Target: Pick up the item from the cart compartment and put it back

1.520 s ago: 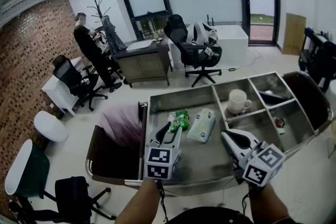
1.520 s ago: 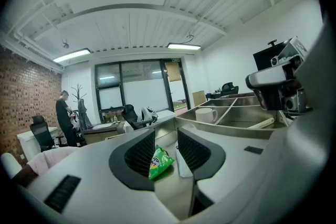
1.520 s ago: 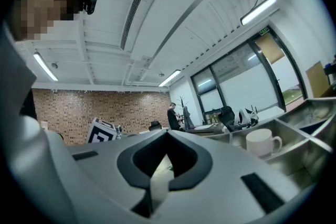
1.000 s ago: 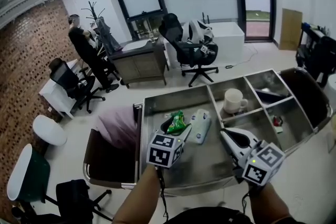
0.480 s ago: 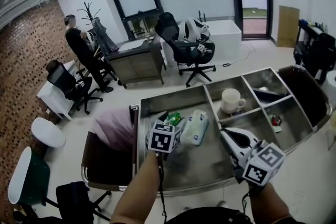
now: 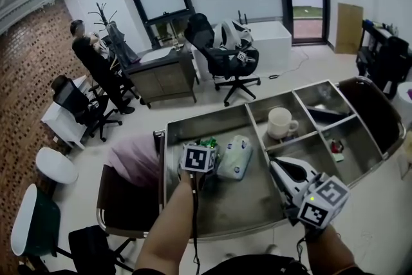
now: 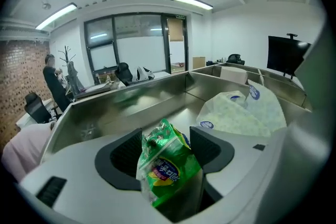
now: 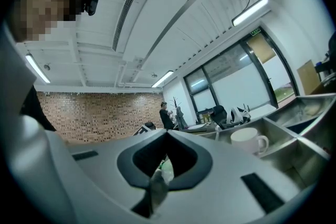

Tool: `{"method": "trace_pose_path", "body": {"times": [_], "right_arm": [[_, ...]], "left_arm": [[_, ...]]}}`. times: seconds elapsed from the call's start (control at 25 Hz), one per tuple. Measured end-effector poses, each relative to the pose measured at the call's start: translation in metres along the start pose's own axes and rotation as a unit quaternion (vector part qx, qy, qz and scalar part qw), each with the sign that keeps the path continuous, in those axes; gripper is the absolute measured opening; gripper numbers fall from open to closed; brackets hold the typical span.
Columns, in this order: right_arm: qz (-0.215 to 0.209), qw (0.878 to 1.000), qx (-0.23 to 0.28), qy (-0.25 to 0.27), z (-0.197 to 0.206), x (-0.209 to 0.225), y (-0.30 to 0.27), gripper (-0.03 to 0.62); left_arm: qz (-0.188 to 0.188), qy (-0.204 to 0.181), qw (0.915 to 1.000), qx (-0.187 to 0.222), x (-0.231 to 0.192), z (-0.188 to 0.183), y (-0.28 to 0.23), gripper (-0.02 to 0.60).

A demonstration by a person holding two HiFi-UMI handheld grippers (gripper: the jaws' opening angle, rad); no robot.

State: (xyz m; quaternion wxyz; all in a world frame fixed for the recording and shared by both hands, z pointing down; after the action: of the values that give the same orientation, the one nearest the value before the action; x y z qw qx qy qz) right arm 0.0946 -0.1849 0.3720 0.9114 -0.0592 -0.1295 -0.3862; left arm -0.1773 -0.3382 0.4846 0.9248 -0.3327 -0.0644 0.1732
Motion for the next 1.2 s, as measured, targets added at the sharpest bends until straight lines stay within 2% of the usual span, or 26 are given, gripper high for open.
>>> {"method": "trace_pose_path", "body": {"times": [0.12,0.24,0.32,0.48,1.08,1.2], "right_arm": [[0.005,1.0,0.0,-0.001,0.0,0.003,0.001,0.016],[0.008,1.0,0.0,-0.002,0.001,0.005,0.001,0.015],[0.009,1.0,0.0,-0.002,0.001,0.004,0.001,0.016],[0.008,1.0,0.001,-0.002,-0.001,0.003,-0.001,0.017],[0.008,1.0,0.004,0.005,-0.004,-0.001,0.005,0.017],[0.009,1.0,0.003,0.006,-0.005,-0.002,0.006,0.017]], "left_arm": [[0.022,0.022,0.9994,0.014,0.002,0.0,-0.006,0.282],[0.032,0.028,0.999,0.013,0.002,0.003,-0.01,0.265],[0.032,0.027,0.9991,0.01,0.001,0.005,-0.01,0.227],[0.031,0.023,0.9992,0.005,-0.001,0.005,-0.009,0.198],[0.015,0.013,0.9997,0.012,-0.001,0.009,-0.004,0.135],[0.022,0.019,0.9993,0.026,0.0,0.004,0.003,0.133]]}}
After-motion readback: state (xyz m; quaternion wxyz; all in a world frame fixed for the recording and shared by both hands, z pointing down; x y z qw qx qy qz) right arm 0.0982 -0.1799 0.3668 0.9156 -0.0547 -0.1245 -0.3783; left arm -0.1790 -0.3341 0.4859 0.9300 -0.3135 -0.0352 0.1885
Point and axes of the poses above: the fingertips, and each gripper's own axes: y backward along the fingers, x to its right, z out of its underside, the point moved 7 cm from there along y, backward along the fingers, and after that the axes turned 6 degrees about z, right-handed, at the moved point
